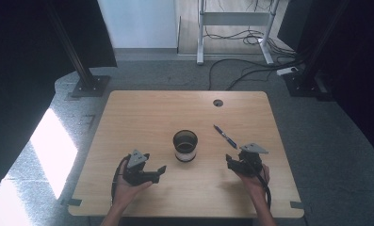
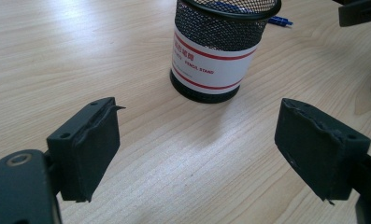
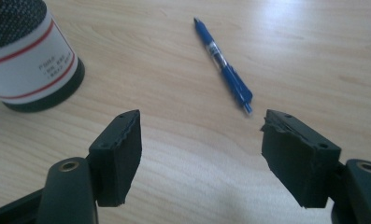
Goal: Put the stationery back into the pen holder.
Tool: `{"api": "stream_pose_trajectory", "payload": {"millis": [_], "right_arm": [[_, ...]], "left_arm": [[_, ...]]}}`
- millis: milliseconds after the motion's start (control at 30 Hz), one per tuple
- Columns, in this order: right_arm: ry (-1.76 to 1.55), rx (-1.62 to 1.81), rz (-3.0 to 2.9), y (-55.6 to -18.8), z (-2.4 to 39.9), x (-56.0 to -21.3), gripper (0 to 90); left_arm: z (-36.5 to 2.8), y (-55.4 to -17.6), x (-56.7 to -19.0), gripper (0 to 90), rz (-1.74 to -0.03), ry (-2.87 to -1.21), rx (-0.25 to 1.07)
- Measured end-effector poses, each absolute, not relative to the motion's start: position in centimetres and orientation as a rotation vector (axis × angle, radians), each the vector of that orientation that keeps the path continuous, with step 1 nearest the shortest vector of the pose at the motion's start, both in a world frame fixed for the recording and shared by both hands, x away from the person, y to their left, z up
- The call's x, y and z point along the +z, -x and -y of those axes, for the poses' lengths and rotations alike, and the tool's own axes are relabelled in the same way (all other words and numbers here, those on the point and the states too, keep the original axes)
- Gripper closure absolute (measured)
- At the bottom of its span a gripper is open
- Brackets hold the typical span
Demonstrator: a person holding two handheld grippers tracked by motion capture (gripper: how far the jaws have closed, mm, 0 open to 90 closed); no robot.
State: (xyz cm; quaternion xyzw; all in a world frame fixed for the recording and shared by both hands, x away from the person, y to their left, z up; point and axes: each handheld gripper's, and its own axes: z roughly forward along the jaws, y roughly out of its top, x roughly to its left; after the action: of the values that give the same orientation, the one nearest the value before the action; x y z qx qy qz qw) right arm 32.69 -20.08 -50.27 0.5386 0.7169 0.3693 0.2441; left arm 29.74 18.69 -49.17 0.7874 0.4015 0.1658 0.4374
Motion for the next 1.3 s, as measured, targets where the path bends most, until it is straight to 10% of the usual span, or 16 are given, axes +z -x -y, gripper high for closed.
{"api": "stream_pose_trajectory", "payload": {"millis": [1300], "right_arm": [[-1.384,1.019,-2.017,-38.6,16.0,-47.9,34.3]], "left_arm": [[-18.5,-29.4,-49.6,14.7,-0.978,-1.986,0.317]]}}
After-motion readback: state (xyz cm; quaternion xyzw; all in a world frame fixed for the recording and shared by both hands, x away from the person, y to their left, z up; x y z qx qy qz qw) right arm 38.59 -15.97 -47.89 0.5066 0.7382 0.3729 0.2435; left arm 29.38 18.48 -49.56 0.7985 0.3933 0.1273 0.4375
